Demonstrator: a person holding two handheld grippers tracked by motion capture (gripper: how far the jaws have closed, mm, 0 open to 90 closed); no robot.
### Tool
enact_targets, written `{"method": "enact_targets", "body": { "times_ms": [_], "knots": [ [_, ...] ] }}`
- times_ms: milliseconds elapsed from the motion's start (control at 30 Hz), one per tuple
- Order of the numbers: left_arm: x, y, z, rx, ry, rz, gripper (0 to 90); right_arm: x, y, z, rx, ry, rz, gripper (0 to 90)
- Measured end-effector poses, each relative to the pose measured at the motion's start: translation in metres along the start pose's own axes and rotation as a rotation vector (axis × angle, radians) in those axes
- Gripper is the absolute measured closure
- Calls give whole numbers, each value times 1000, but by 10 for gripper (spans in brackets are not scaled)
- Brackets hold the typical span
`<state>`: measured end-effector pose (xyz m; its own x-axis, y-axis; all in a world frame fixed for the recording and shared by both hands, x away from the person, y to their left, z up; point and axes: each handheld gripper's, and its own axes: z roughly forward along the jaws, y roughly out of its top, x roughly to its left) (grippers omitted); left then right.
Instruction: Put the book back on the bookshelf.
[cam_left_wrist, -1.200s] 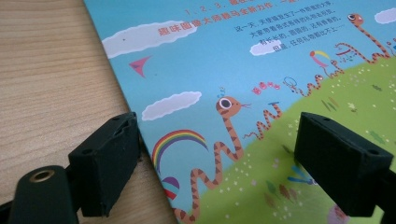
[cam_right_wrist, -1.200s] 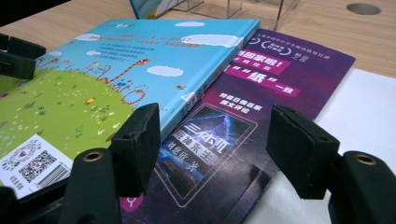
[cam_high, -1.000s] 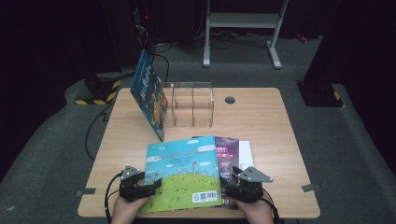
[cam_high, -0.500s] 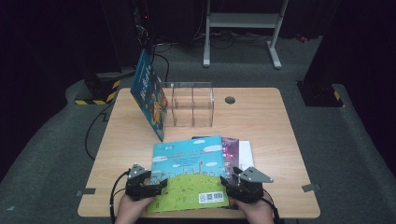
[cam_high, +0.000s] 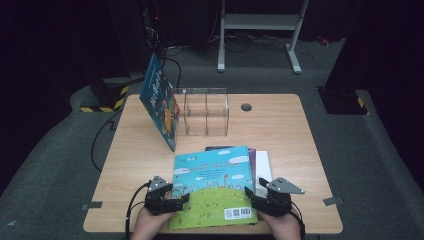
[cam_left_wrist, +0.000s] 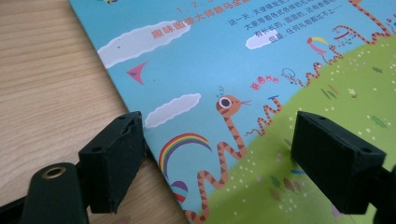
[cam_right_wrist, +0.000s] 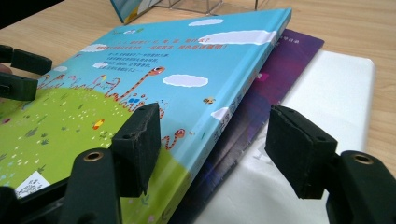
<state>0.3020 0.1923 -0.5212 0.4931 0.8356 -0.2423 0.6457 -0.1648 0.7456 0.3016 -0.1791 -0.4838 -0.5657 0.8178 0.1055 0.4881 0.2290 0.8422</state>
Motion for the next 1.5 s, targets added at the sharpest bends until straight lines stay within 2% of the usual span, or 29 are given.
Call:
{"method": "enact_targets", "body": {
  "times_ms": [100,233,400,600,633,700,733,800,867,900,933,1033,1100,1133,1267,1500],
  "knots": [
    [-3,2,3,-4,-4,9,212,-4,1,-4,-4,-2,14,347],
    [-3,3,5,-11,-15,20,231,-7,2,-9,-40,-13,34,357],
    [-6,6,10,-14,-27,21,237,-11,2,-5,2,3,44,333],
    [-11,10,18,-25,-39,-8,243,-15,2,-5,3,27,68,324],
    [-10,11,19,-25,-40,1,244,-15,2,-6,3,32,74,319],
    [-11,12,21,-33,-47,-13,246,-15,4,-6,3,35,72,315],
    [-10,12,22,-34,-48,-5,247,-15,5,-5,12,40,69,302],
    [-10,12,22,-36,-48,-7,248,-14,6,-3,18,30,70,298],
    [-10,11,21,-31,-53,-27,249,-15,8,-1,30,26,72,294],
    [-7,10,21,-16,-74,-66,249,-16,9,0,41,25,75,293],
    [-5,9,20,-12,-90,-83,248,-17,10,2,53,26,83,287],
    [-5,8,20,-12,-97,-78,248,-17,13,7,74,34,102,277],
    [-6,8,21,-10,-93,-72,235,-15,13,8,80,31,97,269],
    [-7,10,23,-9,-89,-64,216,-16,14,9,79,31,89,266],
    [-7,15,29,1,-84,-56,134,-15,17,15,111,44,119,245],
    [-7,16,30,0,-87,-50,120,-12,22,18,146,33,111,220]
  ]
}}
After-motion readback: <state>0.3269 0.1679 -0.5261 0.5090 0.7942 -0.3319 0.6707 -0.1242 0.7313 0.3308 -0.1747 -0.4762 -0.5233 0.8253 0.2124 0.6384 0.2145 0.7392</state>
